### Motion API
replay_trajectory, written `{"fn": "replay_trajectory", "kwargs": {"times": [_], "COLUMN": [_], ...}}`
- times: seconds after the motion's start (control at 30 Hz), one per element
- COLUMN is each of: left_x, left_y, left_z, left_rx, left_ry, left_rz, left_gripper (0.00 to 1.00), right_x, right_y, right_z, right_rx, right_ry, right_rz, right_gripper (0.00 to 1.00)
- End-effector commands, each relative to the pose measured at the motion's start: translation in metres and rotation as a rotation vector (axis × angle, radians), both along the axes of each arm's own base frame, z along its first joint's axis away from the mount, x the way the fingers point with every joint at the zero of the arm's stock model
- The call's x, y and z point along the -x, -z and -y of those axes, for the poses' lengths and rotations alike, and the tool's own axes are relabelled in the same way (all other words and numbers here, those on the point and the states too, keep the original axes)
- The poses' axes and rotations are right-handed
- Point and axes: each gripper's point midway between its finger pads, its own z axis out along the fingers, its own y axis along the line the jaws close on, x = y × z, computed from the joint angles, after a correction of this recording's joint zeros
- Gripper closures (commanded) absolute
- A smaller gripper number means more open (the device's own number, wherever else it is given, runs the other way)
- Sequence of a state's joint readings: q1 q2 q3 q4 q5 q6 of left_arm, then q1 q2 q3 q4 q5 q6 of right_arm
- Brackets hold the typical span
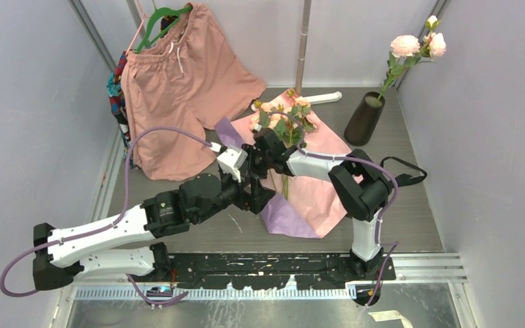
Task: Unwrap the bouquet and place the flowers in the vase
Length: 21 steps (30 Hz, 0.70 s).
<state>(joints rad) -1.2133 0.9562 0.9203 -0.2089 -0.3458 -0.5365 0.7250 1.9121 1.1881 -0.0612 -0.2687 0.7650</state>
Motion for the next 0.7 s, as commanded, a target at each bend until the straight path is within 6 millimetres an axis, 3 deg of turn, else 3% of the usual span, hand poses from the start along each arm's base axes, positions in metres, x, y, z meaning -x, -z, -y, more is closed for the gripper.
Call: {"fn": "replay_trajectory", "kwargs": {"times": [0.0,0.1,0.2,0.37,0.5,0.67], "left_x": [-0.008,-0.010,-0.007,-0.002,-0.004,-0.013], "left_y": [-0.004,-0.003,-0.008,-0.023,-0.020,-0.011], "left_z": [0.003,0.005,0.005,-0.001,-0.003,-0.001], "left_rx": [-0.011,-0.021,-0.011,0.033,0.017,-0.003], "left_ry": [-0.031,-0.034,-0.023,-0.007,-0.018,-0.049], "left_rz": [0.030,0.032,0.026,0.037,0.041,0.042], "left_gripper": [0.20,0.19,0.20,0.19,0.20,0.16], "right_x": [0.006,0.022,0.035,0.038,0.034,0.018], "right_y": [-0.056,-0.068,-0.083,-0.092,-0.102,-0.123], "right_z": [-0.039,-0.049,-0.057,-0.054,-0.044,-0.006], "right_rx": [-0.118,-0.060,-0.024,0.002,0.003,0.048], "right_ry": [-0.070,-0.114,-0.171,-0.176,-0.132,-0.017], "right_rz": [0.087,0.131,0.188,0.216,0.255,0.328], "right_gripper": [0.38,0.35,0.21,0.13,0.15,0.21]}}
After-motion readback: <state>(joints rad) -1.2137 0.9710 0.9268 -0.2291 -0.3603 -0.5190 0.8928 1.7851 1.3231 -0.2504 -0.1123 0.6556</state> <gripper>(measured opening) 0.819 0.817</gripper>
